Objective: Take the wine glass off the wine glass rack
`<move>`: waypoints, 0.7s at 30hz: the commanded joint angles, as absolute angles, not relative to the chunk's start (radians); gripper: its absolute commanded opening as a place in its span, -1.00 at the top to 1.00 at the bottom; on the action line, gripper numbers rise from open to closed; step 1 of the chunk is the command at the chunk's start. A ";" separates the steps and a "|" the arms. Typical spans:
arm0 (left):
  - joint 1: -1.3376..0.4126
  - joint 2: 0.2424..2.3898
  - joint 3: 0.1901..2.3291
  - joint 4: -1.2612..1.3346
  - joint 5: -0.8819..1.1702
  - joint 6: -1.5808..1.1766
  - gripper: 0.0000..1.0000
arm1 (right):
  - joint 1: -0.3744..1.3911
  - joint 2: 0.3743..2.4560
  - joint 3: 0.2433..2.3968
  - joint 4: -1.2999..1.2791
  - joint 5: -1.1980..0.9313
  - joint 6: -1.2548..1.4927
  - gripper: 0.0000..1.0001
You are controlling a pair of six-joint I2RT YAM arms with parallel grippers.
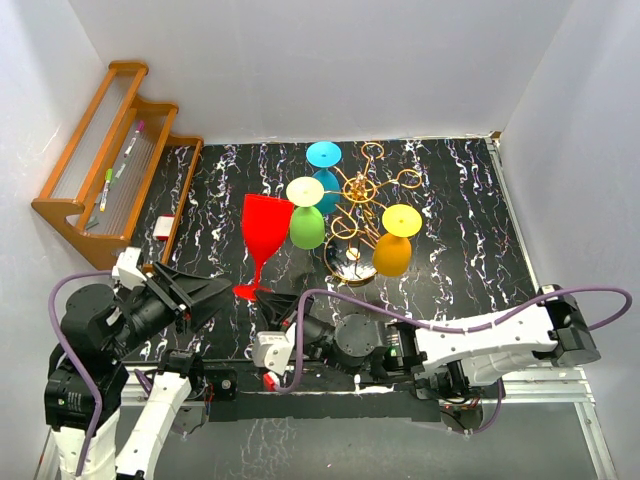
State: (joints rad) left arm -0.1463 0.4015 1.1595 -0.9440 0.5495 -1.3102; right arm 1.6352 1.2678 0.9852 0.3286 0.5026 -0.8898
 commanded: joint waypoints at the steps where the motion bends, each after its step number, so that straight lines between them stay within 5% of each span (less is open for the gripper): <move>1: -0.150 0.396 1.113 -0.934 0.585 -1.302 0.00 | 1.664 1.294 0.991 0.519 0.533 -1.003 0.84; 11: -0.150 0.372 1.039 -0.879 0.591 -1.338 0.01 | 1.698 1.360 0.990 0.595 0.518 -1.076 0.85; 21: -0.150 0.354 0.995 -0.819 0.625 -1.339 0.60 | 1.705 1.403 0.988 0.630 0.520 -1.096 0.84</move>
